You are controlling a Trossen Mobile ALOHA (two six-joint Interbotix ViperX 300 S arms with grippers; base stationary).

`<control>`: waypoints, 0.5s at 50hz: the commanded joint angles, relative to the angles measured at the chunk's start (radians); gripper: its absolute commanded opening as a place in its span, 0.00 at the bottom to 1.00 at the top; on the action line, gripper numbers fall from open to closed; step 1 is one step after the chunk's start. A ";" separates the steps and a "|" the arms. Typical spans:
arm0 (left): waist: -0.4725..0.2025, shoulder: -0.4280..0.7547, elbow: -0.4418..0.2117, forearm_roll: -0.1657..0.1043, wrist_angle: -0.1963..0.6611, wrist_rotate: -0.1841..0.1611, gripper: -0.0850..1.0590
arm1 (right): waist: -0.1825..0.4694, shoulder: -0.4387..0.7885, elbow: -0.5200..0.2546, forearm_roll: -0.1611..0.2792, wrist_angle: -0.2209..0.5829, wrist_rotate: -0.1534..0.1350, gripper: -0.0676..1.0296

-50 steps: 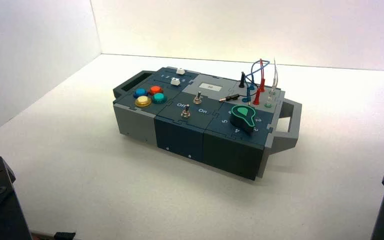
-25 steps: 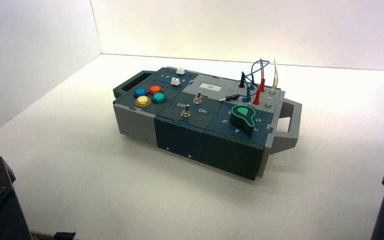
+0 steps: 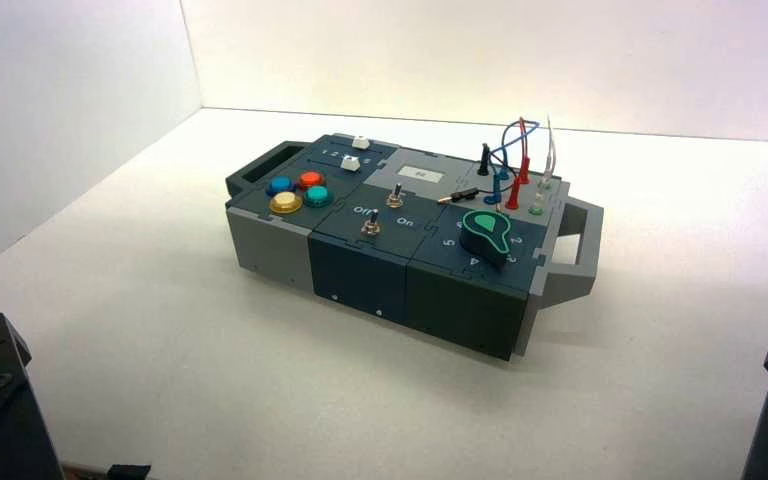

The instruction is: Flip the bottom switch off with the right gripper.

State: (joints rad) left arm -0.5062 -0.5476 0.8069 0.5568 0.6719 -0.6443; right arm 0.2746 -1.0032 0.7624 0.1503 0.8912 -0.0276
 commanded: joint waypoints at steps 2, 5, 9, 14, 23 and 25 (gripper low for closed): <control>0.012 0.074 -0.044 0.006 -0.012 0.003 0.42 | 0.063 0.038 -0.040 0.020 -0.037 -0.009 0.41; 0.017 0.103 -0.044 0.006 -0.023 0.003 0.42 | 0.092 0.043 -0.037 0.020 -0.061 -0.009 0.41; 0.018 0.147 -0.043 0.006 -0.038 0.003 0.42 | 0.130 0.055 -0.037 0.020 -0.080 -0.005 0.41; 0.018 0.202 -0.051 0.006 -0.044 0.003 0.42 | 0.167 0.080 -0.044 0.028 -0.086 0.009 0.41; 0.018 0.259 -0.055 0.006 -0.046 0.020 0.42 | 0.176 0.100 -0.031 0.049 -0.086 0.040 0.41; 0.018 0.268 -0.055 0.006 -0.048 0.032 0.42 | 0.178 0.100 -0.020 0.051 -0.089 0.048 0.41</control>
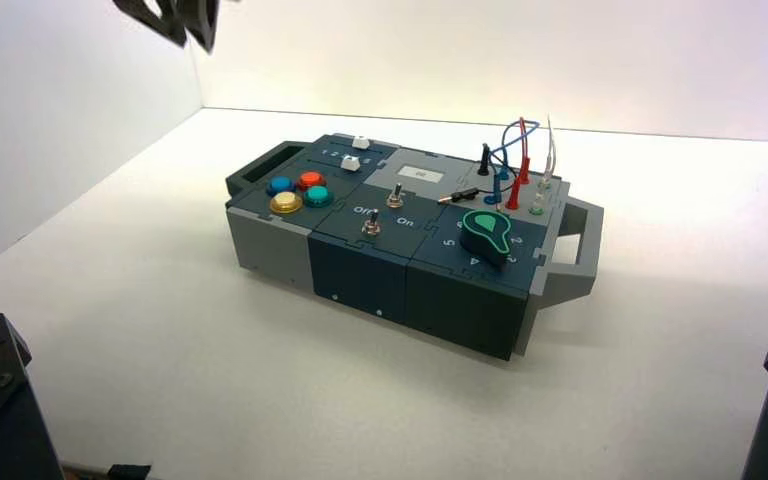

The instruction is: Flip the bottom switch off with the right gripper.

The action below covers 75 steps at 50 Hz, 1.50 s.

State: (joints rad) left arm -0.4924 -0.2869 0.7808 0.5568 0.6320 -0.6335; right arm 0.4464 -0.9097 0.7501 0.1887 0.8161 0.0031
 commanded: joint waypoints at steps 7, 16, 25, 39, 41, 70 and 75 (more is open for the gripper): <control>0.008 0.051 -0.037 0.006 -0.011 0.035 0.42 | 0.005 0.003 0.031 0.017 -0.035 0.031 0.41; 0.009 0.107 -0.046 0.005 -0.011 0.031 0.42 | 0.005 0.000 0.048 0.038 -0.031 0.025 0.41; 0.012 0.181 -0.072 0.005 -0.008 0.029 0.42 | 0.006 0.000 0.043 0.060 0.015 0.003 0.41; 0.037 0.296 -0.121 0.002 -0.009 0.031 0.43 | 0.021 0.028 0.031 0.067 0.041 -0.008 0.42; 0.038 0.308 -0.126 0.000 -0.009 0.031 0.44 | 0.026 0.040 0.028 0.069 0.040 -0.008 0.42; 0.025 0.417 -0.190 -0.293 0.029 0.255 0.53 | 0.058 0.112 -0.009 0.075 -0.021 -0.006 0.42; 0.044 0.451 -0.213 -0.308 0.064 0.282 0.53 | 0.058 0.101 -0.006 0.081 -0.021 -0.003 0.42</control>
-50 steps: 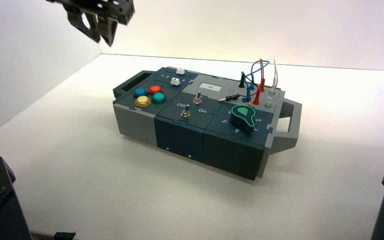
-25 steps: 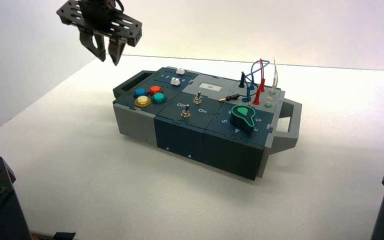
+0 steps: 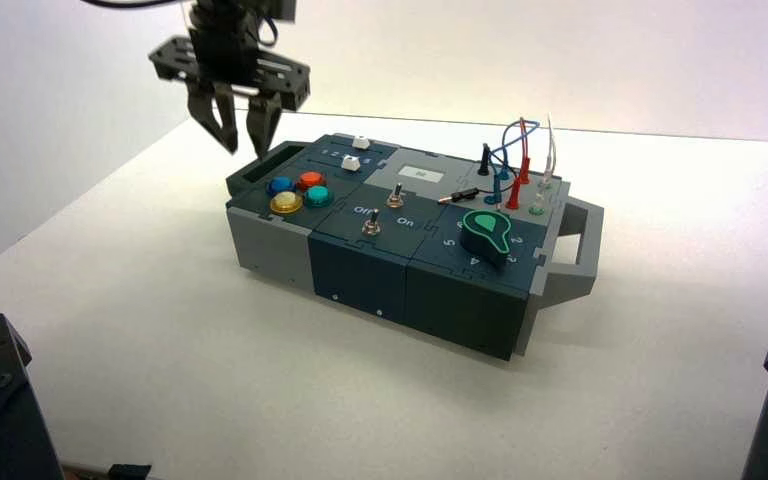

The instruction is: Flip the bottom switch off with the right gripper.

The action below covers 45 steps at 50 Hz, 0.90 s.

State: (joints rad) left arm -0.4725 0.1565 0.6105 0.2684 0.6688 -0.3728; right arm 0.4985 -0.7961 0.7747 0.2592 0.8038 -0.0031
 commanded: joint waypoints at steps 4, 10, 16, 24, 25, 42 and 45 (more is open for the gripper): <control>0.041 0.029 -0.061 -0.020 0.048 0.038 0.53 | 0.006 -0.018 -0.029 0.014 -0.009 0.002 0.42; 0.061 0.035 -0.081 -0.021 0.052 0.072 0.51 | 0.006 -0.026 -0.029 0.018 -0.009 0.002 0.42; 0.074 0.044 -0.109 -0.025 0.074 0.109 0.51 | 0.006 -0.026 -0.029 0.023 -0.009 0.002 0.42; 0.072 0.058 -0.143 -0.057 0.103 0.163 0.50 | 0.006 -0.021 -0.029 0.025 -0.011 0.002 0.42; 0.072 0.060 -0.144 -0.063 0.103 0.167 0.50 | 0.006 -0.021 -0.028 0.025 -0.012 0.002 0.42; 0.072 0.092 -0.164 -0.147 0.109 0.225 0.50 | 0.006 -0.012 -0.026 0.025 -0.020 0.003 0.42; 0.072 0.107 -0.166 -0.144 0.112 0.227 0.50 | 0.006 -0.014 -0.026 0.025 -0.021 0.003 0.42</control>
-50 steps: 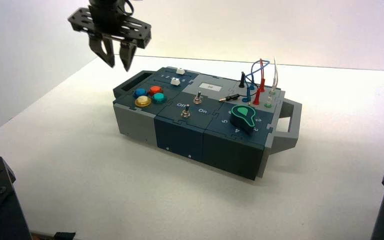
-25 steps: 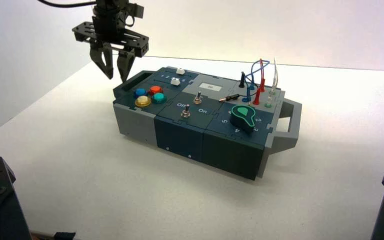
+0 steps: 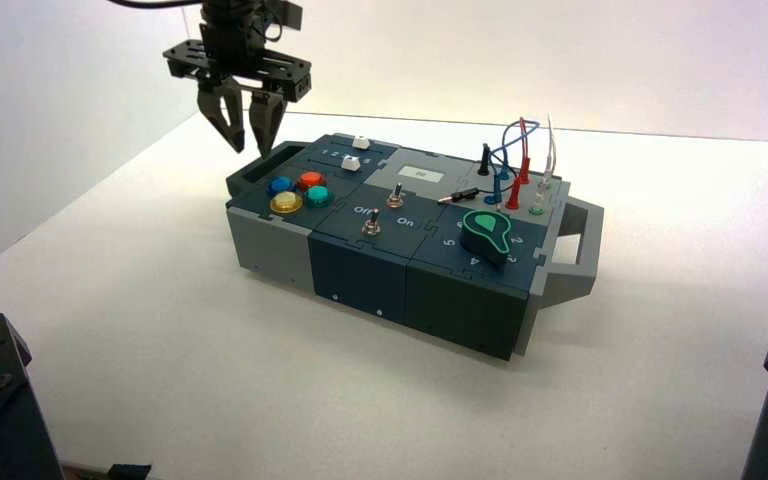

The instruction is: Flip the bottom switch off with the right gripper.

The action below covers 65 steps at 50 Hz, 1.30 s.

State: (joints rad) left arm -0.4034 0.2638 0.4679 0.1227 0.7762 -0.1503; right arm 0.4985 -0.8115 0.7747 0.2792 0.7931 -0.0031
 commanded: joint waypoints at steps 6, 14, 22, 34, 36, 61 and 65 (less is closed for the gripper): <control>0.003 0.031 -0.031 -0.002 0.012 0.006 0.50 | 0.006 0.002 -0.028 0.005 -0.009 0.003 0.42; 0.003 0.041 -0.038 -0.002 0.011 0.006 0.45 | 0.006 0.003 -0.026 0.009 -0.003 0.002 0.42; 0.003 0.035 -0.048 0.002 0.014 0.006 0.19 | 0.006 0.017 -0.026 0.037 0.018 0.000 0.42; 0.005 0.031 -0.054 0.002 0.021 0.006 0.07 | 0.089 0.120 -0.017 0.058 0.026 -0.002 0.36; 0.003 0.031 -0.054 0.002 0.021 0.008 0.06 | 0.109 0.143 -0.015 0.058 0.023 0.000 0.34; 0.003 0.029 -0.087 -0.002 0.043 0.003 0.05 | 0.164 0.189 0.123 0.081 -0.041 -0.003 0.13; 0.003 0.032 -0.091 -0.003 0.043 0.003 0.05 | 0.187 0.195 0.118 0.084 -0.041 -0.005 0.10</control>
State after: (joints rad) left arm -0.4019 0.3252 0.4203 0.1212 0.8237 -0.1350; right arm 0.6611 -0.6197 0.9097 0.3528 0.7593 -0.0046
